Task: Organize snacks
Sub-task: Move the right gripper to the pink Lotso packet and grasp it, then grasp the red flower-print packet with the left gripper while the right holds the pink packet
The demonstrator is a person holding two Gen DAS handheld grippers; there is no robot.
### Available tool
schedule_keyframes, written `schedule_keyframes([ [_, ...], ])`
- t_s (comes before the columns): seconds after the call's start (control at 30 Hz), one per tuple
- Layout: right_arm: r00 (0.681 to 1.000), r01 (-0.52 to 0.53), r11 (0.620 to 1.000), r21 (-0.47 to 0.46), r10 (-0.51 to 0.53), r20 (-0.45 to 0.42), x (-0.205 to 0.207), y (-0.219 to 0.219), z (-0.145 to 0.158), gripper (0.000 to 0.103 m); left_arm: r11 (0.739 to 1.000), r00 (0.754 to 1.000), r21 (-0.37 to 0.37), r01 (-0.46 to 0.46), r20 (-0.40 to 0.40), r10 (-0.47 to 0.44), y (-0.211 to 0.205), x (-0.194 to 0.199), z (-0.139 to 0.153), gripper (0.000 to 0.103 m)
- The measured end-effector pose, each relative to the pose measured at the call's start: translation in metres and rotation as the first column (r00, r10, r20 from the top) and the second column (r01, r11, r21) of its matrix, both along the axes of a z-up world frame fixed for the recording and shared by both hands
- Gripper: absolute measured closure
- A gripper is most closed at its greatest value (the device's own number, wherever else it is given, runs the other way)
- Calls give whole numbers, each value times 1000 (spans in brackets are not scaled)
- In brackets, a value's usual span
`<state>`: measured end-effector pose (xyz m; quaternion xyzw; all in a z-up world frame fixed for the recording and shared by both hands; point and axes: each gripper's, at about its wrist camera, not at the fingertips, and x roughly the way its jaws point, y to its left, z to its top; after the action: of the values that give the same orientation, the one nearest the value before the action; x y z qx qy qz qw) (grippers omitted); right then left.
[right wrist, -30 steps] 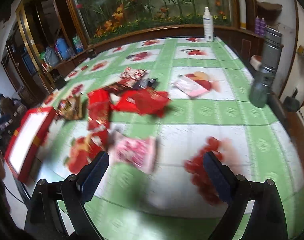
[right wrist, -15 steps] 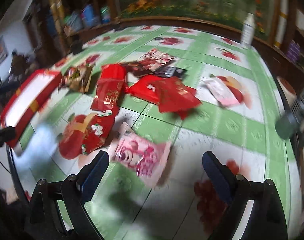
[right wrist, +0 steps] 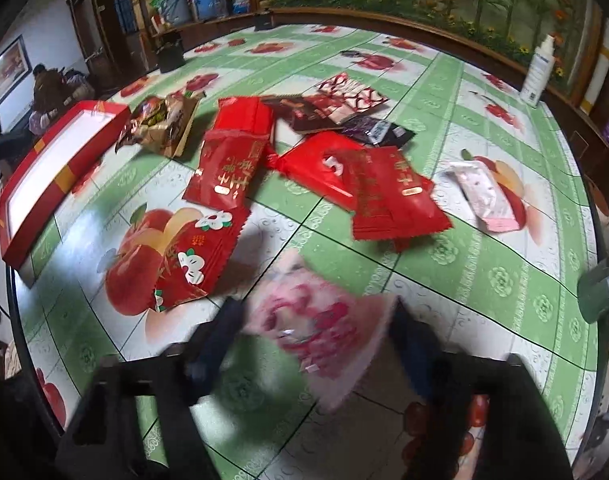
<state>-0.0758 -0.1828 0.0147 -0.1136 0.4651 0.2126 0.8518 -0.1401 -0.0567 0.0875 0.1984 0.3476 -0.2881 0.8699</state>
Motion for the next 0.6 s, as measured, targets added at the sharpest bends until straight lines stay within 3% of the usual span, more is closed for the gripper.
schedule_keyframes([
  [0.07, 999, 32, 999, 20, -32, 0, 1, -6, 2, 53, 1000, 1000, -13, 27, -8, -27, -6, 7, -1, 0],
  [0.33, 986, 160, 970, 181, -166, 18, -13, -33, 5, 55, 988, 989, -81, 129, -66, -135, -38, 32, -14, 0],
  [0.43, 968, 226, 919, 322, -249, 30, -20, -55, 13, 55, 988, 987, -53, 144, -65, -147, -51, 37, -23, 0],
  [0.6, 937, 289, 848, 445, -347, 52, -21, -82, 22, 55, 990, 987, -28, 137, -83, -139, -61, 49, -34, 0],
])
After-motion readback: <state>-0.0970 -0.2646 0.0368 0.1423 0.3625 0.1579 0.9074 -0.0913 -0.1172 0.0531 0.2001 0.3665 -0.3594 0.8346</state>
